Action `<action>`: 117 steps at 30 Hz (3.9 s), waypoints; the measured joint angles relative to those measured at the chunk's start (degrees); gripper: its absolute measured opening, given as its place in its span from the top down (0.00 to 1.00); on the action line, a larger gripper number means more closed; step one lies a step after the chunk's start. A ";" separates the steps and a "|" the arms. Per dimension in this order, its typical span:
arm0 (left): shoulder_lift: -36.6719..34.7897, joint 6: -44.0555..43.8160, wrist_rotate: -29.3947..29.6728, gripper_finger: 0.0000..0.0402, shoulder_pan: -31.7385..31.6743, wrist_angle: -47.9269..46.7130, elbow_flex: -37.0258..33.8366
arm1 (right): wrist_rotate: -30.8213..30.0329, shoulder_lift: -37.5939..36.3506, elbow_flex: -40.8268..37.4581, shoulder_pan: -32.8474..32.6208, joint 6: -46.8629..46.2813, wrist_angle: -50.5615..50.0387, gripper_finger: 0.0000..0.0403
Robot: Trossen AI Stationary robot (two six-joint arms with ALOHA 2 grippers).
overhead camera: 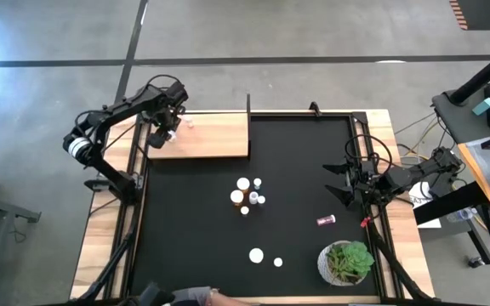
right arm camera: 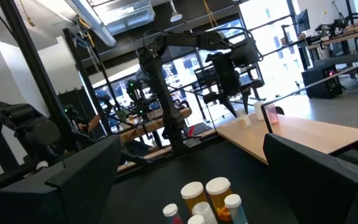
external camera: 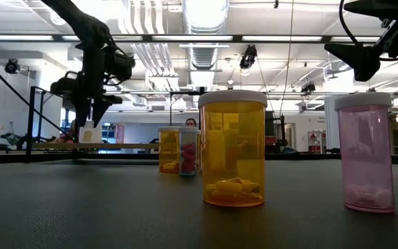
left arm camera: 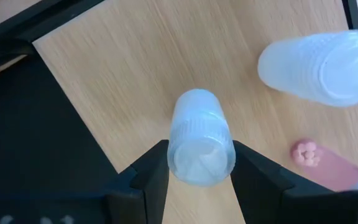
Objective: Pick and place medicine bottles onto shelf by color
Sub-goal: Put the bottom white pill bottle on the shelf aligned with the other white pill bottle, then put the top orange pill bottle on the shelf
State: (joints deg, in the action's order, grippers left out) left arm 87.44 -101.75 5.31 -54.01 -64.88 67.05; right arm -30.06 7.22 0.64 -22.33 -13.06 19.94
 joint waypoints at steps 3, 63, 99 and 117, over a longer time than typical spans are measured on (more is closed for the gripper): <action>0.02 0.00 -0.03 0.66 -0.76 0.00 0.00 | 0.00 0.00 0.00 -0.01 0.00 0.00 0.05; -6.73 27.60 -0.24 0.37 10.43 10.42 5.34 | 0.00 0.00 0.00 -0.02 -0.01 0.00 0.05; 9.63 40.51 10.18 0.37 54.26 14.32 15.56 | 0.00 -0.02 0.00 0.00 0.00 0.02 0.05; 18.78 40.63 15.18 0.12 56.95 15.90 18.60 | 0.02 -0.02 0.00 0.00 0.00 -0.02 0.05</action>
State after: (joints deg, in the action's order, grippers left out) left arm 106.22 -61.12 20.49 2.94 -48.98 85.65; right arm -30.04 7.20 0.64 -22.33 -13.06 19.92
